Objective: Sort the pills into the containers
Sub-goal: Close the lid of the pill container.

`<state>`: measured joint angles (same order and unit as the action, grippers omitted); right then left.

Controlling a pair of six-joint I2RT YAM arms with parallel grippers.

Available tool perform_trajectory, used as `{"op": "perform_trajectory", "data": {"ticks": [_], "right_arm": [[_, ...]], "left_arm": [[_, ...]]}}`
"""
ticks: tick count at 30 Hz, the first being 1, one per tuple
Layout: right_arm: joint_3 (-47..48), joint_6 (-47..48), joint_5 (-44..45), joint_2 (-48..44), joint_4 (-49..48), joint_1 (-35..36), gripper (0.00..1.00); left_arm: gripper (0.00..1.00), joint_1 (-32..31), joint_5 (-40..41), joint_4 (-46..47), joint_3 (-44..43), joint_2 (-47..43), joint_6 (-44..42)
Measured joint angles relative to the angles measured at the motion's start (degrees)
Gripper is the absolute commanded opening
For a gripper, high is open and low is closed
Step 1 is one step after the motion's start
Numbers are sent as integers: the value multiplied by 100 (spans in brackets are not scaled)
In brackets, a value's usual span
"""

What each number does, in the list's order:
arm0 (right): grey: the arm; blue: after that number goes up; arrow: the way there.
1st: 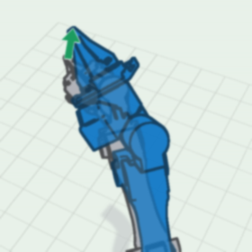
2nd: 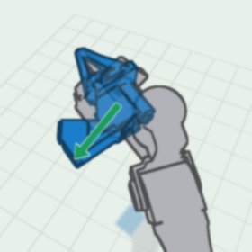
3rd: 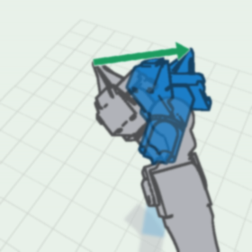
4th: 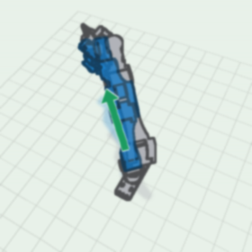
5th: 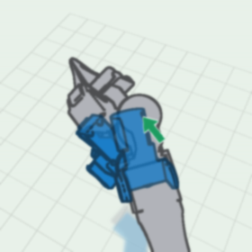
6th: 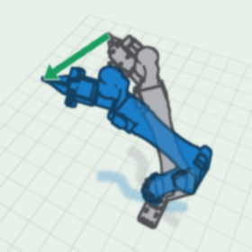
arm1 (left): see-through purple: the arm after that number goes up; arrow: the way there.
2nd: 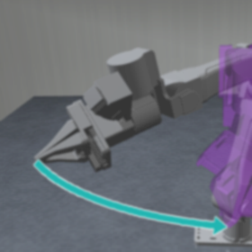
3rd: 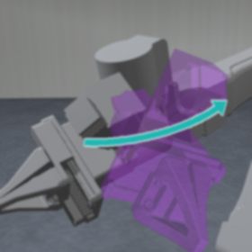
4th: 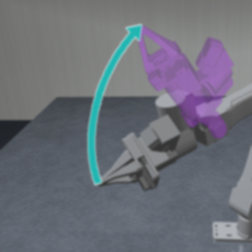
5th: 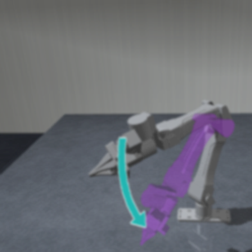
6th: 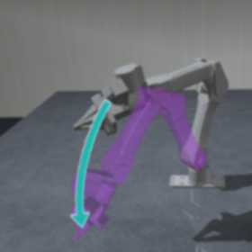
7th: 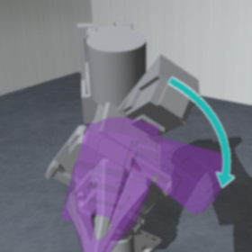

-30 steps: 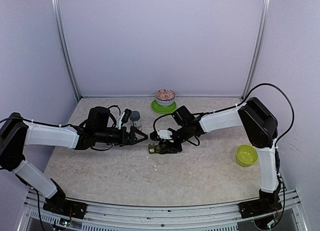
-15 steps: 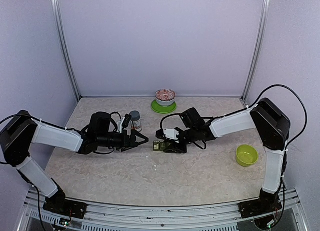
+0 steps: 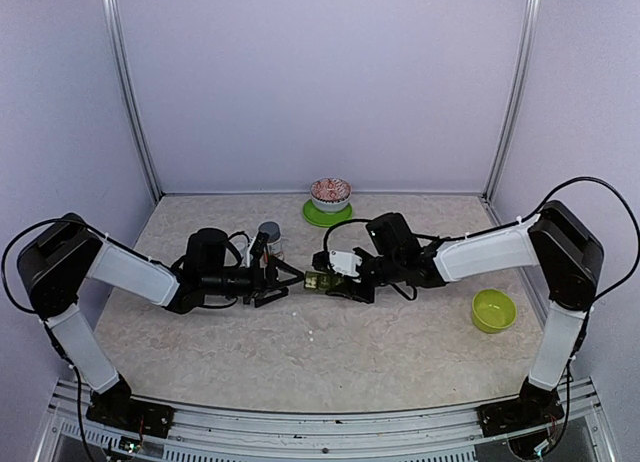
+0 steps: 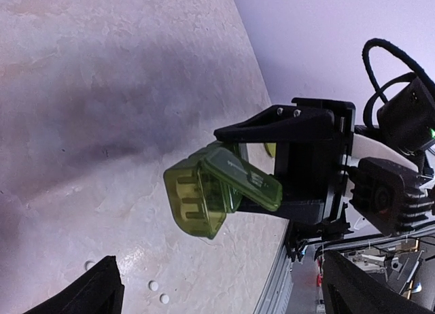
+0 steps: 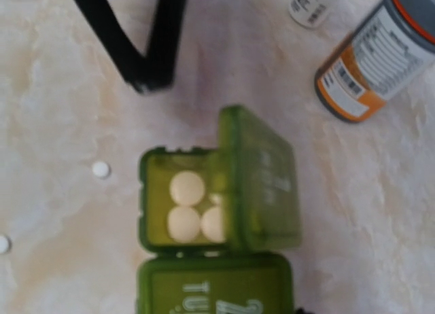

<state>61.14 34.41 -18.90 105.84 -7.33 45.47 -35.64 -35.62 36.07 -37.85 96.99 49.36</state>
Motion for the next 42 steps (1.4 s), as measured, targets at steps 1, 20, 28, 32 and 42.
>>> {"op": "perform_trajectory", "data": {"ticks": [1,20,28,32,42], "right_arm": [[-4,-2,17,-13,-7,26,37],[-13,-4,232,-157,-15,328,38],[-13,-4,260,-175,-22,404,38],[-13,-4,273,-175,-24,407,38],[11,-7,345,-173,-24,407,38]], "left_arm": [[99,0,-31,83,0,42,68],[99,0,-264,798,-181,479,697],[98,0,-407,1023,-306,728,852],[88,0,-463,1069,-348,769,905],[67,-31,-625,1333,-380,885,1058]]}}
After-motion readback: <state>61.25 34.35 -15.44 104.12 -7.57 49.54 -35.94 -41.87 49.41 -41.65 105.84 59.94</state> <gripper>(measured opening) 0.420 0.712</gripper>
